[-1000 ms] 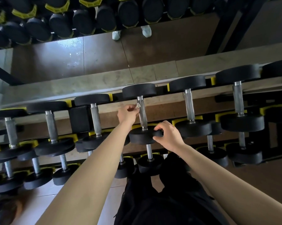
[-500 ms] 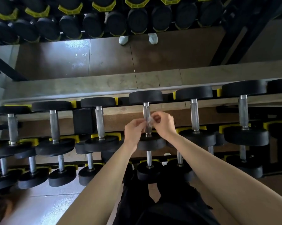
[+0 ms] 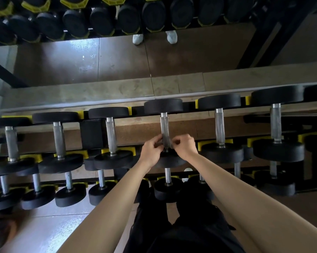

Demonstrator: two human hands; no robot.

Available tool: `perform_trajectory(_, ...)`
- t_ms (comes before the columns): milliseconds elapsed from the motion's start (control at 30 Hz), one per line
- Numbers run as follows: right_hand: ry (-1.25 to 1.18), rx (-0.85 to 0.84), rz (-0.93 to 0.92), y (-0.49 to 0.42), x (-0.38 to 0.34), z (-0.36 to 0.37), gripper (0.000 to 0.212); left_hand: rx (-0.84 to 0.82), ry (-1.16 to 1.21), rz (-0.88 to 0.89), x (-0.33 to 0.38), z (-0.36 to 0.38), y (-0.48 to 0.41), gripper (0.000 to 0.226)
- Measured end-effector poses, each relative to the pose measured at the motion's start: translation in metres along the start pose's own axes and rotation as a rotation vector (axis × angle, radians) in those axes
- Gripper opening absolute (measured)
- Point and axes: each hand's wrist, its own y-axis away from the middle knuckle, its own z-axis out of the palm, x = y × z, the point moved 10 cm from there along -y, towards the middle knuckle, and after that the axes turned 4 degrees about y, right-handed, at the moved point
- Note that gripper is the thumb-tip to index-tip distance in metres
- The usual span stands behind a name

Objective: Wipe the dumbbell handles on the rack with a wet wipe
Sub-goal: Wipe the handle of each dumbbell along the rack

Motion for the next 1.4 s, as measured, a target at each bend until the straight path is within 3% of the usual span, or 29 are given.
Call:
perform_trajectory(233, -0.356, 0.194, 0.075, -0.024, -0.017, -0.043, 0.025, -0.017, 0.055, -0.002, 0.001, 0.004, 0.004, 0.049)
perform_trajectory(367, -0.323, 0.094, 0.040, -0.027, -0.024, -0.021, 0.028, 0.005, 0.072, 0.003, 0.003, 0.001, 0.004, 0.048)
perform_trajectory(533, -0.179, -0.165, 0.052, -0.013, 0.007, 0.012, 0.025, 0.020, 0.057, 0.054, 0.004, -0.002, 0.001, 0.044)
perform_trajectory(700, -0.269, -0.053, 0.022, -0.006, -0.001, -0.017, 0.015, 0.143, 0.064, 0.096, 0.006, -0.012, 0.002, 0.032)
perform_trajectory(800, -0.461, -0.012, 0.011, -0.003, -0.012, -0.031, 0.019, 0.097, 0.012, 0.267, 0.024, -0.005, 0.002, 0.048)
perform_trajectory(933, -0.573, -0.079, 0.017, -0.006, -0.019, -0.025, 0.025, 0.005, -0.038, 0.418, 0.040, 0.006, -0.004, 0.073)
perform_trajectory(1067, -0.571, -0.183, -0.055, -0.012, -0.028, -0.017, 0.018, 0.001, -0.069, 0.505, 0.053, -0.001, -0.013, 0.063)
perform_trajectory(1167, -0.619, -0.213, -0.076, -0.014, -0.027, -0.022, 0.016, 0.003, -0.110, 0.512, 0.055, -0.009, -0.020, 0.040)
perform_trajectory(1267, -0.740, -0.197, -0.043, -0.012, -0.024, -0.031, 0.015, 0.079, -0.079, 0.445, 0.052, -0.021, -0.022, 0.026)
perform_trajectory(1400, -0.920, -0.142, 0.057, -0.015, -0.019, -0.036, 0.015, 0.166, 0.142, 0.263, 0.038, -0.033, -0.025, 0.021)
